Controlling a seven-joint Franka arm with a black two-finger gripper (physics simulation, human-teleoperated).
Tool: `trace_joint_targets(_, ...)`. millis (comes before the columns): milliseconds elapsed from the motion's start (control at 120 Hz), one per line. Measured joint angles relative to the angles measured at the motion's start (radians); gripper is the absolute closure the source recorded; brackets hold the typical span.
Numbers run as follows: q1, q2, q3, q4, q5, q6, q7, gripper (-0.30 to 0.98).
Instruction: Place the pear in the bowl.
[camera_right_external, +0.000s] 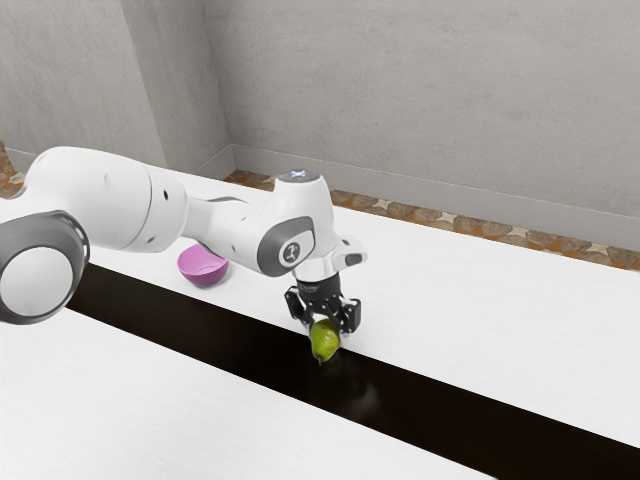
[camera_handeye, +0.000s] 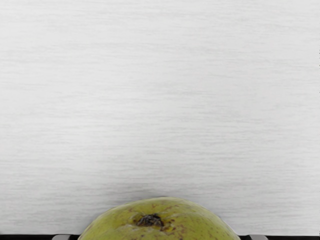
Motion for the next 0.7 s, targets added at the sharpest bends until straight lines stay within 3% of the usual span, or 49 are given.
trace_joint_targets(467, 0.024, -0.028, 0.004, 0.046, 0.006, -0.072, -0.004, 0.3)
trace_joint_targets(700, 0.118, -0.096, 0.005, 0.089, 0.011, -0.18, -0.003, 0.34)
